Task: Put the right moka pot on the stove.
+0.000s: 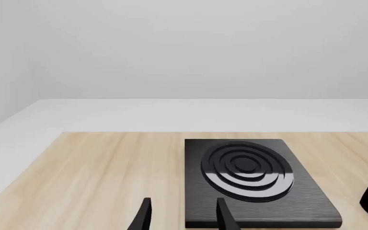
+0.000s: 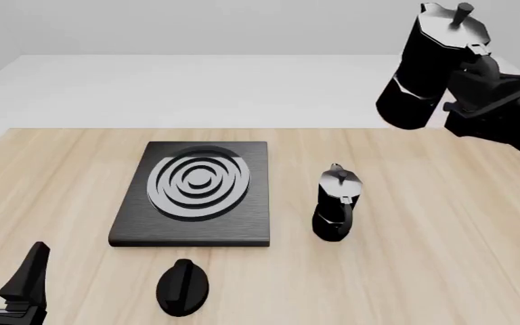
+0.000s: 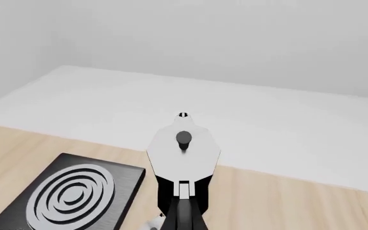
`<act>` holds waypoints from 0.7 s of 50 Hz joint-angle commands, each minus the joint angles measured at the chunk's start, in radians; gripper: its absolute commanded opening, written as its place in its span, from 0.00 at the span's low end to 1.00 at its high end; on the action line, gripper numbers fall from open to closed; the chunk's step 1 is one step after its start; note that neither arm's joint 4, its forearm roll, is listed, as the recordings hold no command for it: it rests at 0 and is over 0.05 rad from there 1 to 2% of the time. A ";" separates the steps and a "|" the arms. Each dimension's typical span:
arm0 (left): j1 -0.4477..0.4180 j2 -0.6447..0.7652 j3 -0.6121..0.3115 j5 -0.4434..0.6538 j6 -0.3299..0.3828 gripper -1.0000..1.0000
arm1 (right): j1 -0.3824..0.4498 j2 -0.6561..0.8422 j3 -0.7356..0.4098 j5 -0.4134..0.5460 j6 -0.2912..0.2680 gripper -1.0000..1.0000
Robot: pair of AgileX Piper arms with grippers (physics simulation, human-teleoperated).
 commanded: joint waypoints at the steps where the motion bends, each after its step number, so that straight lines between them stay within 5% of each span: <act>1: 0.000 0.000 0.000 0.000 0.000 1.00 | 0.073 0.026 -0.084 0.001 -0.001 0.00; 35: 0.000 0.000 0.000 0.000 0.000 1.00 | 0.275 0.257 -0.170 -0.094 0.021 0.00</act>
